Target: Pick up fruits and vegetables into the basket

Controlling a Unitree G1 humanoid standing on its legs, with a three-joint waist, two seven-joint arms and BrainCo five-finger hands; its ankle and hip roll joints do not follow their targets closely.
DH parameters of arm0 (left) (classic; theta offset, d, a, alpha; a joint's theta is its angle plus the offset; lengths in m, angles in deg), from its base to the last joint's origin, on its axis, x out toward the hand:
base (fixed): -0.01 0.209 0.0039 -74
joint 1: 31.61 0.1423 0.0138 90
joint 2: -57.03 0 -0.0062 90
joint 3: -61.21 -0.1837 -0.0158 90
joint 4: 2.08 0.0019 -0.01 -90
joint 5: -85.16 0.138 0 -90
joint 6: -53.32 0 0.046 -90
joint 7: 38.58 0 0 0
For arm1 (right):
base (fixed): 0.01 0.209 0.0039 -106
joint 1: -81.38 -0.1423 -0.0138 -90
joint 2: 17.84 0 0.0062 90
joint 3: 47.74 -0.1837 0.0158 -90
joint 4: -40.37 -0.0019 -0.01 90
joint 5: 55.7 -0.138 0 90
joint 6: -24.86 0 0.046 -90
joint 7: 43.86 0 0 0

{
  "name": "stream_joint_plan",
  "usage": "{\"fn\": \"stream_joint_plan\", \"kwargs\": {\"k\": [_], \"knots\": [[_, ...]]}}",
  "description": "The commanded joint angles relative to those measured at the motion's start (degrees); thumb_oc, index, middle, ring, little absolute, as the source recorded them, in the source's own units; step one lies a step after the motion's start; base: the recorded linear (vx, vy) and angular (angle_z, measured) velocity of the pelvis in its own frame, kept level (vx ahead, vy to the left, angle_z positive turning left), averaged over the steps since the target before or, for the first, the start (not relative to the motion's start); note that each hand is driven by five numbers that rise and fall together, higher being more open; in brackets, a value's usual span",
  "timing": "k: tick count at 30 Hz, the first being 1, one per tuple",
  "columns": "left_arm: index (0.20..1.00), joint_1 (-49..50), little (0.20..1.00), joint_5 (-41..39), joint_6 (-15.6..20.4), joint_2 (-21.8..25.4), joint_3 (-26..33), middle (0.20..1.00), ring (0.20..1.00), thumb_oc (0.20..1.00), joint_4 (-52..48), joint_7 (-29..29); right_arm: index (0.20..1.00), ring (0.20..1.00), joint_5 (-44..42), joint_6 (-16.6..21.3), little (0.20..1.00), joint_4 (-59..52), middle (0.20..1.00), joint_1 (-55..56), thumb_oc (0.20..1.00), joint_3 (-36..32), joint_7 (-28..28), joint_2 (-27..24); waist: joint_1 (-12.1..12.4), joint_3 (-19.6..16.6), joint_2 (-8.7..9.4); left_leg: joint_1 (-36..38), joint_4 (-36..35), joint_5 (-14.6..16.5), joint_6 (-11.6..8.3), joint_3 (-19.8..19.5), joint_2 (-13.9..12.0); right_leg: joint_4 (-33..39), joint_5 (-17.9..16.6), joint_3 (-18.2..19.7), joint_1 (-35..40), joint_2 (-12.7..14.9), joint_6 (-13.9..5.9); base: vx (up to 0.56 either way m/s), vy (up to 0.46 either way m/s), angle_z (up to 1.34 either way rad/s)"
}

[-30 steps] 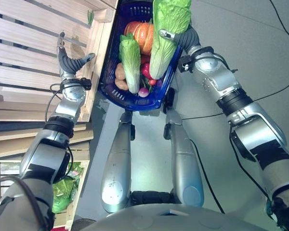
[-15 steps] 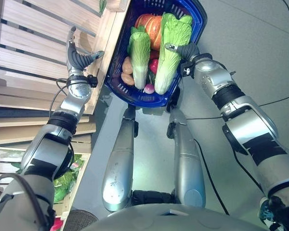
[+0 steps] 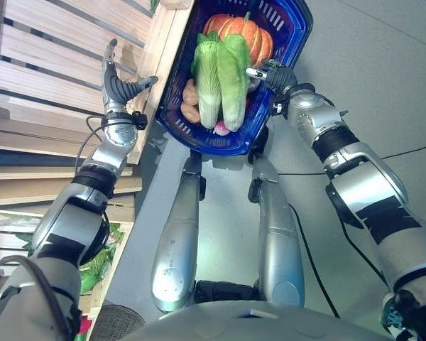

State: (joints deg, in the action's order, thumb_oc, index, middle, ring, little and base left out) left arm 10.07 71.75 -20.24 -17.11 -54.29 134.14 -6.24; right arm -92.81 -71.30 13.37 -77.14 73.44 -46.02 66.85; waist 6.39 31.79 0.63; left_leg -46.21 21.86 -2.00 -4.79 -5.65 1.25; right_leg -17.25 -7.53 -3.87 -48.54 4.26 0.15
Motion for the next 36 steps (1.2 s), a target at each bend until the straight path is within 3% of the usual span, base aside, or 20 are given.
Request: {"fn": "stream_joint_plan", "kwargs": {"k": [1, 9, 14, 22, 26, 36], "knots": [[1.0, 1.08, 1.0, 1.87, 2.68, -2.95, 1.71, 1.0, 1.0, 1.0, -1.4, 2.32, 1.0, 1.0, -1.91, 2.04, 1.0, -0.07, 1.0, -2.09, 1.0, -0.4, -0.15, -1.31, 0.11, -1.99, -5.99, 0.18, -3.56, -1.15, 2.74, 1.14, 4.27, -6.18, 9.56, -3.78, 1.76, -3.04, -2.1, 0.0, 0.0, 0.0], [1.0, 1.3, 1.0, 2.24, 2.19, -2.82, 2.04, 1.0, 1.0, 1.0, -1.81, 2.19, 1.0, 1.0, -1.23, 2.98, 1.0, -0.05, 1.0, -1.46, 1.0, -1.05, 0.12, -1.37, -0.1, -1.99, -5.98, 1.34, -3.63, -0.95, 2.91, 1.12, 4.4, -6.02, 9.55, -3.46, 2.8, -3.07, -2.11, 0.0, 0.0, 0.0], [1.0, 3.14, 1.0, 4.84, 0.85, -1.99, 1.9, 1.0, 1.0, 1.0, -2.4, 1.83, 1.0, 1.0, 1.36, 5.87, 1.0, -1.88, 1.0, 0.67, 1.0, -1.1, -0.1, -1.88, -0.34, -1.99, -5.74, 4.65, -4.71, -0.63, 3.08, 1.26, 4.56, -5.18, 9.67, -3.44, 5.98, -3.13, -2.14, -0.04, 0.013, 0.01], [1.0, 10.75, 1.0, 6.33, -0.41, 1.35, 4.39, 1.0, 1.0, 1.0, -2.05, -1.51, 1.0, 1.0, 4.98, 10.17, 1.0, -10.19, 1.0, 9.45, 1.0, -1.17, -1.35, -5.85, -1.57, -1.99, -4.66, 14.86, -9.64, -0.97, 2.8, 1.82, 4.05, 0.09, 8.44, -3.01, 15.94, -2.05, -3.21, -0.03, 0.035, -0.06], [1.0, 18.85, 1.0, 7.79, 0.19, 1.62, 5.08, 1.0, 1.0, 1.0, -0.88, -5.24, 1.0, 1.0, 6.76, 12.67, 1.0, -14.68, 1.0, 19.61, 1.0, -4.21, -3.36, -7.0, -2.59, -2.0, -3.82, 25.1, -14.89, -1.09, 2.69, 1.8, 3.27, 4.99, 7.42, -2.5, 26.25, -0.98, -4.42, -0.01, 0.005, 0.0], [1.0, 35.85, 1.0, 8.93, 1.78, -1.35, 7.55, 1.0, 1.0, 1.0, 5.02, -15.67, 1.0, 1.0, 10.25, 15.41, 1.0, -12.52, 1.0, 46.85, 1.0, -13.43, -1.04, -4.85, -4.48, -15.1, -2.54, 38.65, -22.43, 0.34, 2.53, 2.43, 2.07, 15.23, 6.28, -2.68, 41.68, 0.25, -5.67, 0.14, -0.009, -0.05]]}}
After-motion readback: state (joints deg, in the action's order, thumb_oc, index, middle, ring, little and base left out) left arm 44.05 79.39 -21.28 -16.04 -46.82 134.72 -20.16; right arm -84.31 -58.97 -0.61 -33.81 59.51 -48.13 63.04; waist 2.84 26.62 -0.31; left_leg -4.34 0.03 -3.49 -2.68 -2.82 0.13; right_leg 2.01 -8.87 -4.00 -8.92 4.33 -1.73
